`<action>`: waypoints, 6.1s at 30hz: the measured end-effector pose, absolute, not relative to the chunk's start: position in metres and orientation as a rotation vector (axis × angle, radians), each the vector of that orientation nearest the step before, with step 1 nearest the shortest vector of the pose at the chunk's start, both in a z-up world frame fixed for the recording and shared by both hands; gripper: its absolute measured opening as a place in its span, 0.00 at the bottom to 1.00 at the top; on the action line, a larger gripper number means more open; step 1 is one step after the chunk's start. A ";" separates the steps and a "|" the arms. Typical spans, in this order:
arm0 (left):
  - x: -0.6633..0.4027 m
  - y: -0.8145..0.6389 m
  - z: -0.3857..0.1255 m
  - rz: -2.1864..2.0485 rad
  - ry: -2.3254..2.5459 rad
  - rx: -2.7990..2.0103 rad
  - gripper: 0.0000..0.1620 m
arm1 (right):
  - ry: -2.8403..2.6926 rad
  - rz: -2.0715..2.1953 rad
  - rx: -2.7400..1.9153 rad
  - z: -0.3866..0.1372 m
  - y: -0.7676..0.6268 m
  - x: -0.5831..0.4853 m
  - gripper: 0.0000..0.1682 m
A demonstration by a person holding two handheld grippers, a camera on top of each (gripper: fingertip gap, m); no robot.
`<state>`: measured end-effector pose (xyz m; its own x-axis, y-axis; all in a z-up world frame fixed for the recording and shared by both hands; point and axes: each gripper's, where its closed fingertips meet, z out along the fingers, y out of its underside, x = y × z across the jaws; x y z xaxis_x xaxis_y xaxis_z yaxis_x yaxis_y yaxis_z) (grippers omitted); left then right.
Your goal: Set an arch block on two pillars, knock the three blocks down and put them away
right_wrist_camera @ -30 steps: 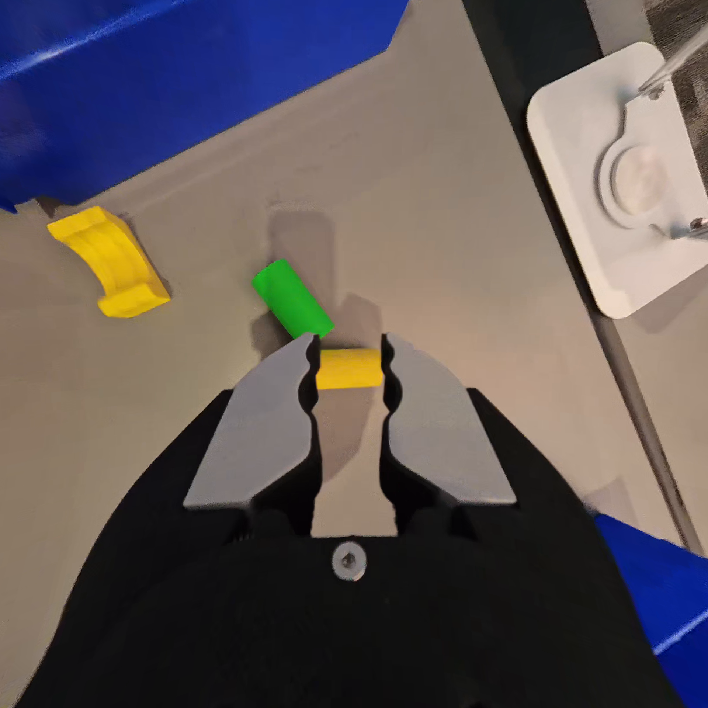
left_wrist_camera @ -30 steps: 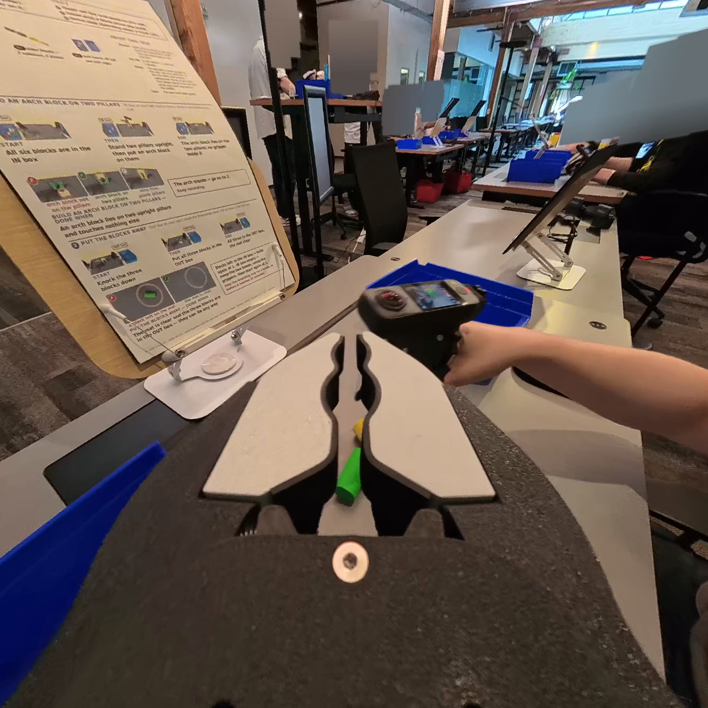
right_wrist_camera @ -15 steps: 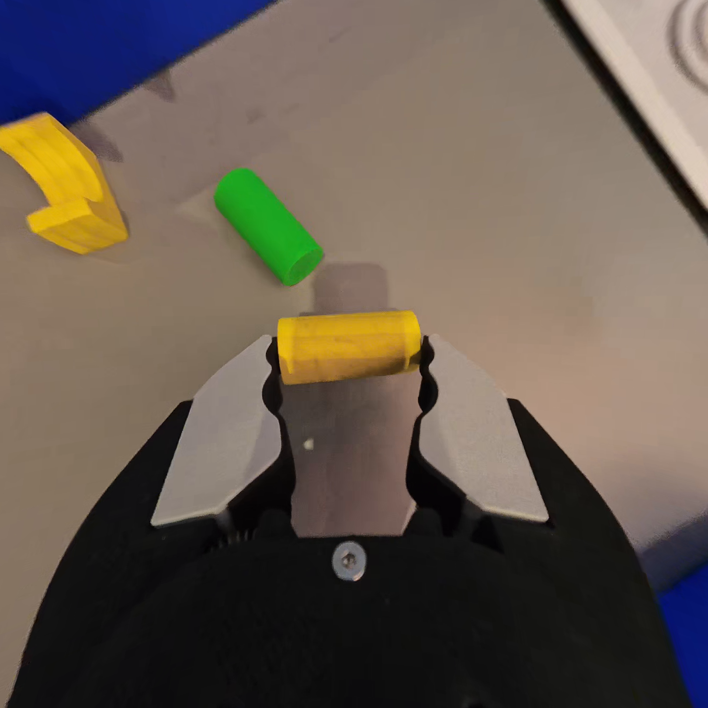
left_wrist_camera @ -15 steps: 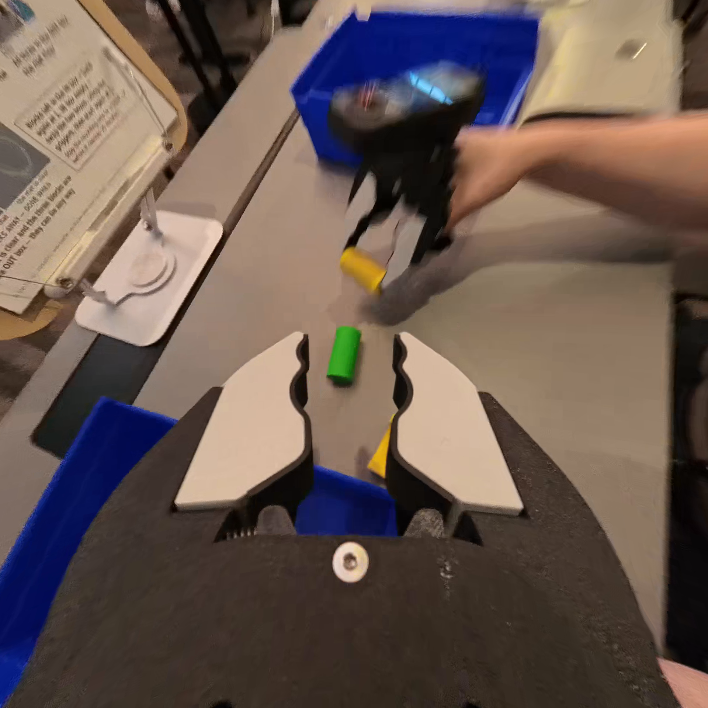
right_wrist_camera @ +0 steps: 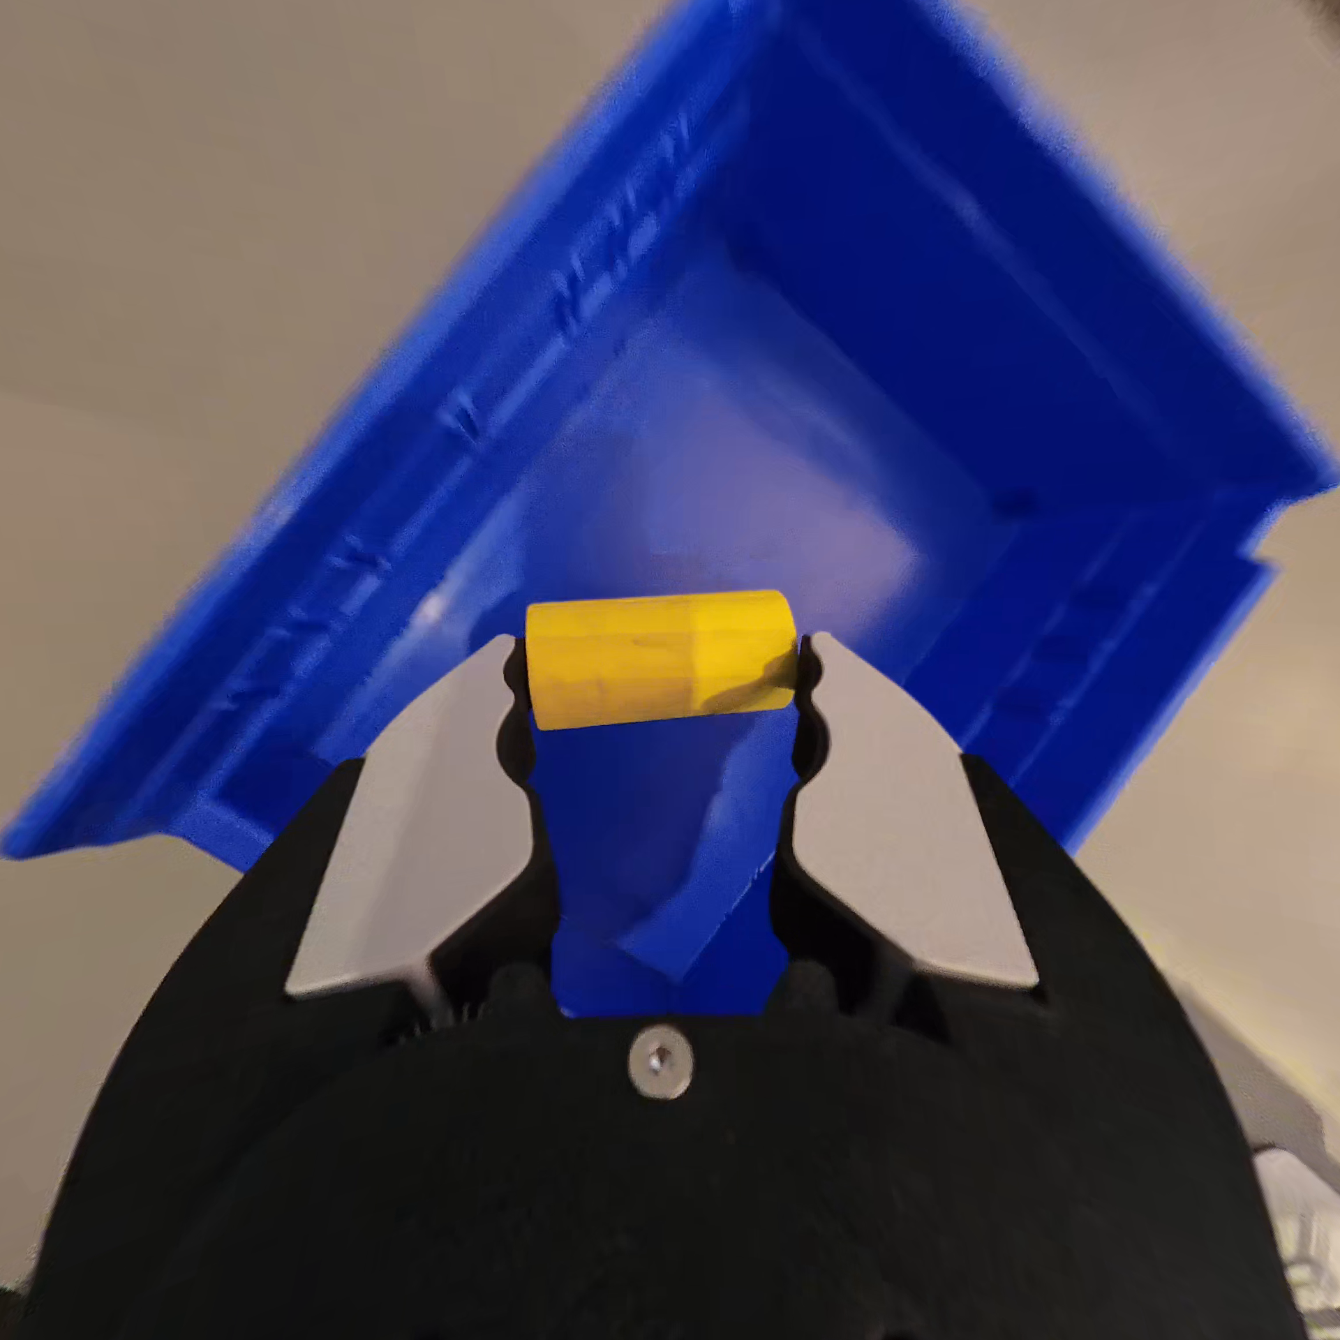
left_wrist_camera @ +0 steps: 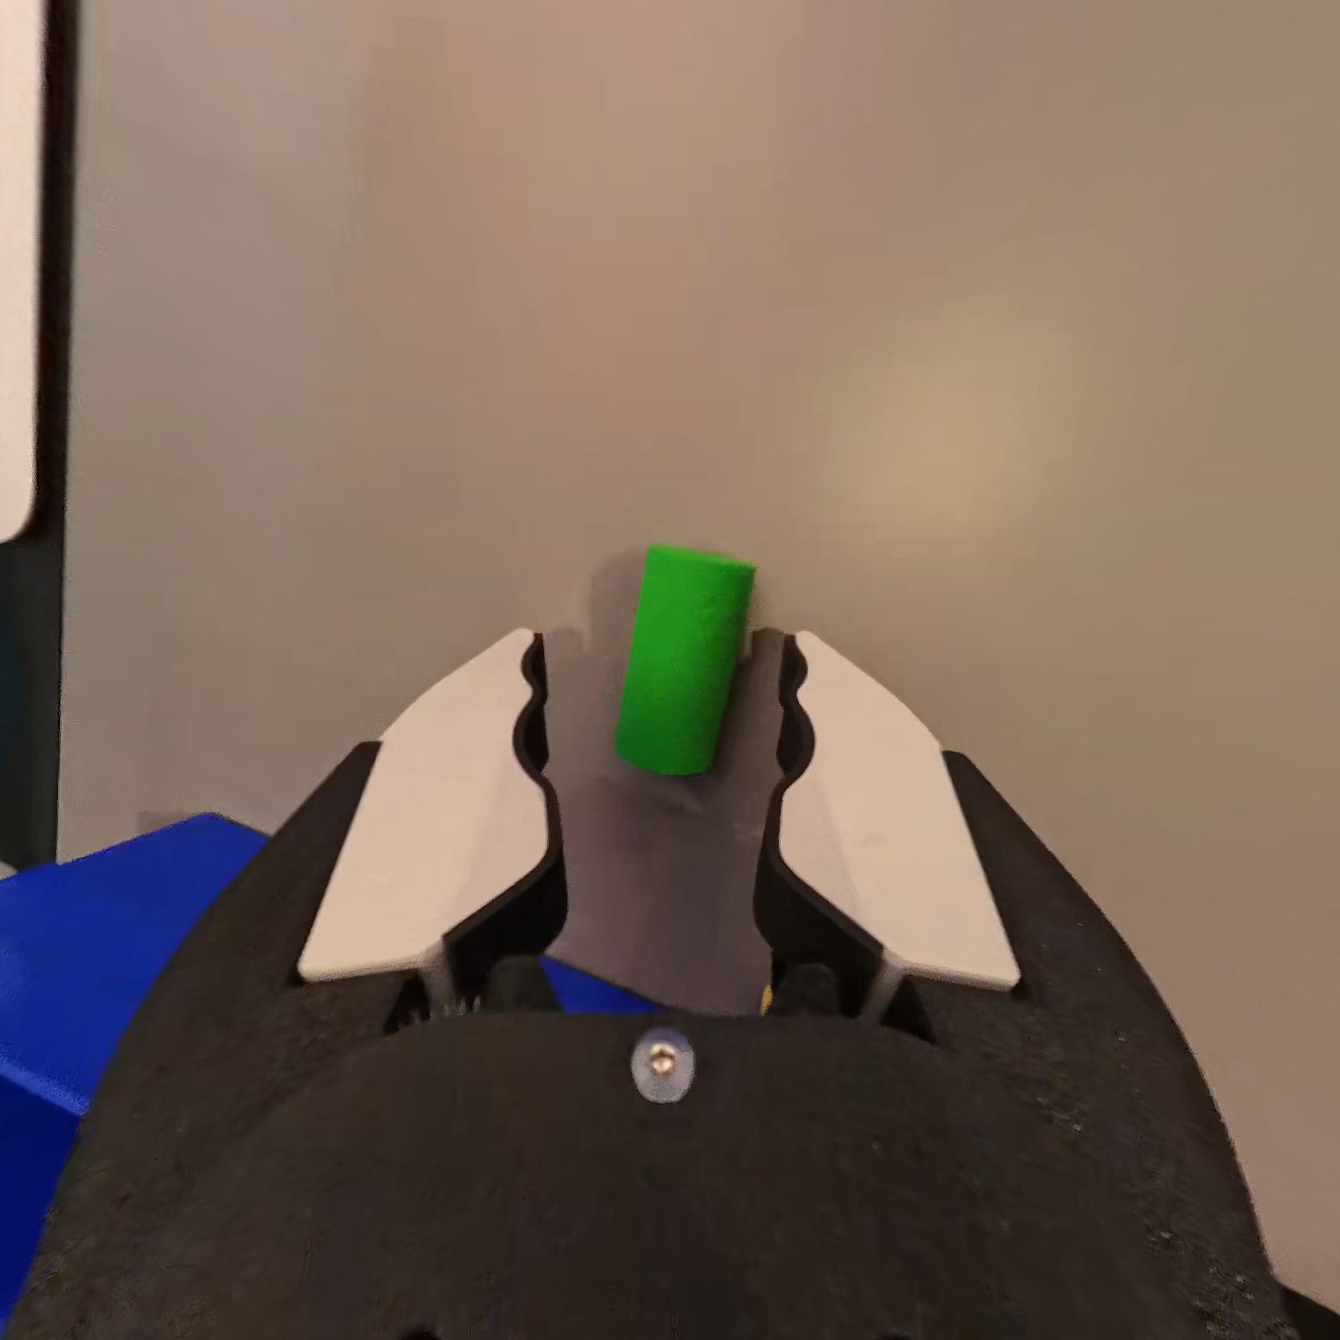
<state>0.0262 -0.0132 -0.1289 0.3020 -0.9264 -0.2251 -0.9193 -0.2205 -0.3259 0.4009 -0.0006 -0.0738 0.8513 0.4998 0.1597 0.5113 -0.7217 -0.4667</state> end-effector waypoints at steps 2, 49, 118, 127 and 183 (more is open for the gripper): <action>0.021 -0.014 -0.144 0.026 1.690 -2.220 0.38 | -0.743 -0.051 -2.594 -0.098 -0.005 0.416 0.43; -0.030 -0.117 -0.119 -0.003 2.085 -2.389 0.41 | -0.838 -0.245 -2.020 -0.009 -0.008 0.397 0.21; -0.176 0.059 -0.075 -0.232 0.353 -2.584 0.33 | -0.420 -0.113 -2.597 -0.099 0.021 0.426 0.29; -0.207 0.071 -0.132 0.007 0.160 -2.774 0.38 | -0.587 -0.101 -2.464 -0.074 0.022 0.390 0.29; -0.137 -0.043 0.037 -0.041 0.808 -2.301 0.27 | -0.588 0.684 -1.896 -0.057 0.022 0.074 0.10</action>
